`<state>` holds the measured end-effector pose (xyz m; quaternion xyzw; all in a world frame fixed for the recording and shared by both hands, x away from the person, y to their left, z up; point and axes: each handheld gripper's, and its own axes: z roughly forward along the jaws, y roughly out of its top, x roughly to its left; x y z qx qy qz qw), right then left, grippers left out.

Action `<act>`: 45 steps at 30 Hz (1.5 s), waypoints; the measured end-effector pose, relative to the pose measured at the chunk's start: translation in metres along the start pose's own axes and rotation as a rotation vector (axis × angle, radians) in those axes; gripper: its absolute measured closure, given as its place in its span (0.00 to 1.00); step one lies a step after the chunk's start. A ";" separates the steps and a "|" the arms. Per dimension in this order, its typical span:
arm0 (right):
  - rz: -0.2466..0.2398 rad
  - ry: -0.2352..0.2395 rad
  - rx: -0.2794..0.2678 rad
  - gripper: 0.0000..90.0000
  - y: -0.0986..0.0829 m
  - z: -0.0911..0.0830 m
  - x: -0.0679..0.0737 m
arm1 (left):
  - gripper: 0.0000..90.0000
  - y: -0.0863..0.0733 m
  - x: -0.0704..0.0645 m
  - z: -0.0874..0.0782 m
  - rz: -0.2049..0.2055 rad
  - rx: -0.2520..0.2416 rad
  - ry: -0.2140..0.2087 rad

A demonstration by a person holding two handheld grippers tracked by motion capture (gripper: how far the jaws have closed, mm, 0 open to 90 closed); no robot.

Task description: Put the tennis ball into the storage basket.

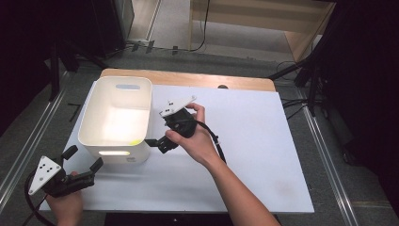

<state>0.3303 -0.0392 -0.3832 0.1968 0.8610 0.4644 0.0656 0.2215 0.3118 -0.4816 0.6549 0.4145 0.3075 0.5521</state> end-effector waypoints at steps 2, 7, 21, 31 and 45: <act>0.006 -0.010 -0.005 0.00 -0.006 -0.004 -0.001 | 0.03 0.000 0.000 0.000 0.001 0.001 0.000; 0.030 -0.030 -0.020 0.00 -0.020 -0.012 -0.002 | 0.03 0.000 0.000 0.000 0.003 0.000 0.000; 0.089 -0.079 -0.052 0.00 -0.061 -0.033 -0.007 | 0.03 0.000 -0.001 0.001 0.011 0.006 0.005; 0.136 -0.124 -0.074 0.00 -0.090 -0.050 -0.013 | 0.03 0.000 -0.001 0.001 0.015 0.007 0.005; 0.169 -0.181 -0.104 0.00 -0.115 -0.071 -0.018 | 0.03 0.000 -0.002 0.001 0.015 0.009 0.008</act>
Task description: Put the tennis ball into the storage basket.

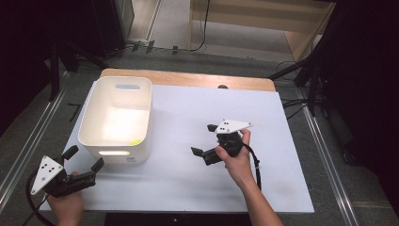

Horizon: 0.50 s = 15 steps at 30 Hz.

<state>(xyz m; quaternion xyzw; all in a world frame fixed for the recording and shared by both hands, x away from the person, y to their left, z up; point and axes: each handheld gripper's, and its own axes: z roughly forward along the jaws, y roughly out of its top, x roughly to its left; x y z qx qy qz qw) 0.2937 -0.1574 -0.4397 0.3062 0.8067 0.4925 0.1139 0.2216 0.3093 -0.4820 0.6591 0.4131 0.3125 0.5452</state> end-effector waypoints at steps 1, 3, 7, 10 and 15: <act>0.000 -0.004 -0.001 0.00 -0.001 -0.001 -0.001 | 0.03 0.000 0.000 0.000 0.000 0.000 0.000; 0.004 -0.011 -0.002 0.00 -0.004 -0.003 -0.002 | 0.03 0.000 0.000 0.000 0.000 -0.001 -0.001; 0.013 -0.025 -0.004 0.00 -0.010 -0.009 -0.005 | 0.03 0.000 0.000 0.000 -0.001 0.000 0.000; 0.022 -0.032 -0.005 0.00 -0.014 -0.014 -0.008 | 0.03 0.000 0.000 0.000 0.000 0.001 0.001; 0.034 -0.052 -0.012 0.00 -0.020 -0.021 -0.011 | 0.03 0.000 0.000 0.000 0.000 0.001 0.002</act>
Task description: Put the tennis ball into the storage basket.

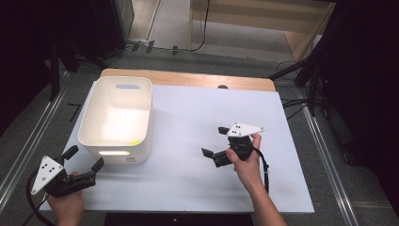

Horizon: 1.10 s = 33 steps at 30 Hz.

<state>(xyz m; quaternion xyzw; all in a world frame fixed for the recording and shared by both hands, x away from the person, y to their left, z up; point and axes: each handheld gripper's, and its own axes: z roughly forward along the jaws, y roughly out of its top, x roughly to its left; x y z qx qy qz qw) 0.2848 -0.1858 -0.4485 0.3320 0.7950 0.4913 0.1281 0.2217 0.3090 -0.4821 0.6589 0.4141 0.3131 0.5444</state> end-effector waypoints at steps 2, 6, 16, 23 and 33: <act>0.001 -0.007 -0.001 0.00 -0.003 -0.002 -0.002 | 0.03 0.000 0.000 0.000 0.000 0.001 0.000; 0.013 -0.021 -0.001 0.00 -0.009 -0.008 -0.006 | 0.03 0.000 0.000 0.000 0.001 0.001 0.001; 0.049 -0.050 -0.012 0.00 -0.023 -0.022 -0.016 | 0.03 0.000 0.000 0.000 0.001 0.001 0.002; 0.065 -0.071 -0.019 0.00 -0.032 -0.031 -0.020 | 0.03 0.000 -0.001 0.000 0.003 0.003 0.005; 0.093 -0.092 -0.031 0.00 -0.045 -0.045 -0.025 | 0.03 0.000 0.000 0.000 0.006 0.006 0.005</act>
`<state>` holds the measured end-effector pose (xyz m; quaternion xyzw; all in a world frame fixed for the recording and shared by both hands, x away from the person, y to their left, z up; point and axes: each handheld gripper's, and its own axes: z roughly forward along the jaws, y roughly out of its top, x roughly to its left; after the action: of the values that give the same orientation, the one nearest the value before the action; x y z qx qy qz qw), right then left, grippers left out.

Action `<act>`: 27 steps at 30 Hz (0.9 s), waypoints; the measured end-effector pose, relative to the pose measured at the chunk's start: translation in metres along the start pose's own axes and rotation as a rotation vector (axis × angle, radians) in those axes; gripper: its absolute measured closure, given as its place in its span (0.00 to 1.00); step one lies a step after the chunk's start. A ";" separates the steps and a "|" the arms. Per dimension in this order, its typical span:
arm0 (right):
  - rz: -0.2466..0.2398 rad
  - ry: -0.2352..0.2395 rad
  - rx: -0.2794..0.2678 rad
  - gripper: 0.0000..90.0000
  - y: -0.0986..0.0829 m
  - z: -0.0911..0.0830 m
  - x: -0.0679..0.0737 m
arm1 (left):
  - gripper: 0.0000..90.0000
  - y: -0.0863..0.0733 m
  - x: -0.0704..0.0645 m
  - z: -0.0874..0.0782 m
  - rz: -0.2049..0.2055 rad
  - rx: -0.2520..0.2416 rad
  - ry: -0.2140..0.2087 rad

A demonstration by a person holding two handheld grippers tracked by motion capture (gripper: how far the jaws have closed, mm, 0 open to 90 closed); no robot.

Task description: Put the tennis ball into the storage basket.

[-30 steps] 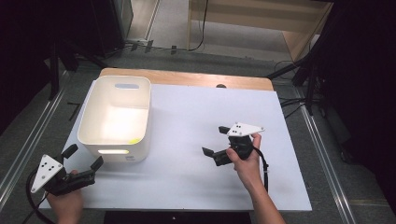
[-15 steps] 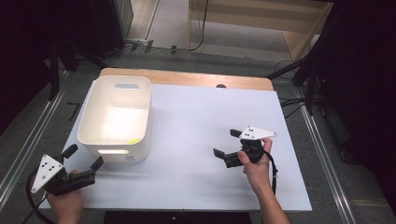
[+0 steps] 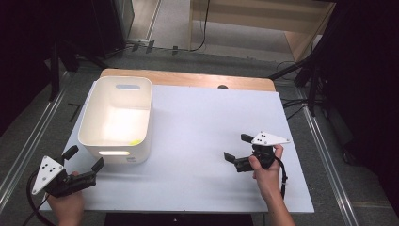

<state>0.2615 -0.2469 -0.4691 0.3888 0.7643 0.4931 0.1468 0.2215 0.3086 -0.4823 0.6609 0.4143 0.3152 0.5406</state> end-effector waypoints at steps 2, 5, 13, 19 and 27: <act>0.009 -0.010 0.000 0.00 -0.003 -0.003 -0.002 | 0.03 0.000 0.000 0.000 -0.002 -0.003 0.000; 0.017 -0.016 -0.001 0.00 -0.009 -0.007 -0.005 | 0.03 0.000 0.000 0.000 0.000 0.001 0.001; 0.044 -0.058 -0.012 0.00 -0.023 -0.021 -0.014 | 0.03 0.000 0.000 0.000 0.001 -0.001 0.001; 0.049 -0.088 -0.023 0.00 -0.031 -0.032 -0.020 | 0.03 0.000 0.000 0.000 0.000 0.001 0.004; 0.073 -0.113 -0.034 0.00 -0.042 -0.046 -0.025 | 0.03 0.000 -0.001 0.000 0.003 0.002 0.003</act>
<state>0.2313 -0.3039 -0.4882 0.4410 0.7316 0.4883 0.1784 0.2214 0.3081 -0.4825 0.6617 0.4143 0.3165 0.5388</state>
